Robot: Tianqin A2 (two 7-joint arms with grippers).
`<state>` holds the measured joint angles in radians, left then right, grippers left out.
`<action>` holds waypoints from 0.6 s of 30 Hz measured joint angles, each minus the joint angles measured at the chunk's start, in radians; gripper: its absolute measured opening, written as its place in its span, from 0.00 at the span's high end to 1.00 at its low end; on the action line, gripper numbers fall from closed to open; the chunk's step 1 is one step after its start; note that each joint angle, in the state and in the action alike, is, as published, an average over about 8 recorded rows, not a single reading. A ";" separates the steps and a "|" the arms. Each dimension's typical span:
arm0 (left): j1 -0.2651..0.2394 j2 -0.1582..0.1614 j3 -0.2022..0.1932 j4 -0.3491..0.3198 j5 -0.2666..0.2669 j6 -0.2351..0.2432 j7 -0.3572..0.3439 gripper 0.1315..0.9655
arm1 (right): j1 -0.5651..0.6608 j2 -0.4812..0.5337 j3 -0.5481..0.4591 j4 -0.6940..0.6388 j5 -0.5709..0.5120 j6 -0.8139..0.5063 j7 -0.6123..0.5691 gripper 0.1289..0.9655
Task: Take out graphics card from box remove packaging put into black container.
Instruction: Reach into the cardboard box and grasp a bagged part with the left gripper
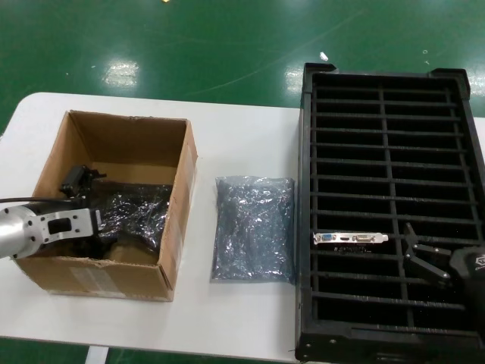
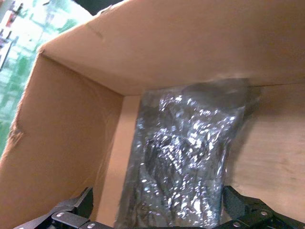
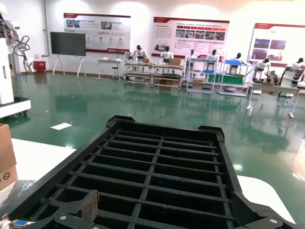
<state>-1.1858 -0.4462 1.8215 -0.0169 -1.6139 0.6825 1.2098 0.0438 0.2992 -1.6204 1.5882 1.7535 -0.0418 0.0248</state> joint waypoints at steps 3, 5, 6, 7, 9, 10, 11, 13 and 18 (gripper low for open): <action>0.002 0.012 -0.015 0.002 -0.014 -0.037 0.013 0.02 | 0.000 0.000 0.000 0.000 0.000 0.000 0.000 0.00; 0.003 0.020 -0.024 0.003 -0.023 -0.057 0.020 0.04 | 0.000 0.000 0.000 0.000 0.000 0.000 0.000 0.00; 0.003 0.024 -0.029 0.003 -0.027 -0.068 0.025 0.06 | 0.000 0.000 0.000 0.000 0.000 0.000 0.000 0.00; 0.004 0.027 -0.034 0.003 -0.032 -0.077 0.030 0.07 | 0.000 0.000 0.000 0.000 0.000 0.000 0.000 0.00; 0.004 0.034 -0.046 0.004 -0.043 -0.096 0.042 0.09 | 0.000 0.000 0.000 0.000 0.000 0.000 0.000 0.00; 0.003 0.037 -0.052 0.004 -0.049 -0.105 0.048 0.10 | 0.000 0.000 0.000 0.000 0.000 0.000 0.000 0.00; 0.003 0.040 -0.058 0.004 -0.055 -0.113 0.056 0.10 | 0.000 0.000 0.000 0.000 0.000 0.000 0.000 0.00; 0.001 0.045 -0.072 0.005 -0.068 -0.128 0.071 0.10 | 0.000 0.000 0.000 0.000 0.000 0.000 0.000 0.00; -0.008 0.051 -0.107 0.005 -0.102 -0.156 0.112 0.18 | 0.000 0.000 0.000 0.000 0.000 0.000 0.000 0.00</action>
<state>-1.1938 -0.3956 1.7140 -0.0122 -1.7164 0.5269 1.3214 0.0438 0.2992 -1.6204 1.5882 1.7535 -0.0418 0.0248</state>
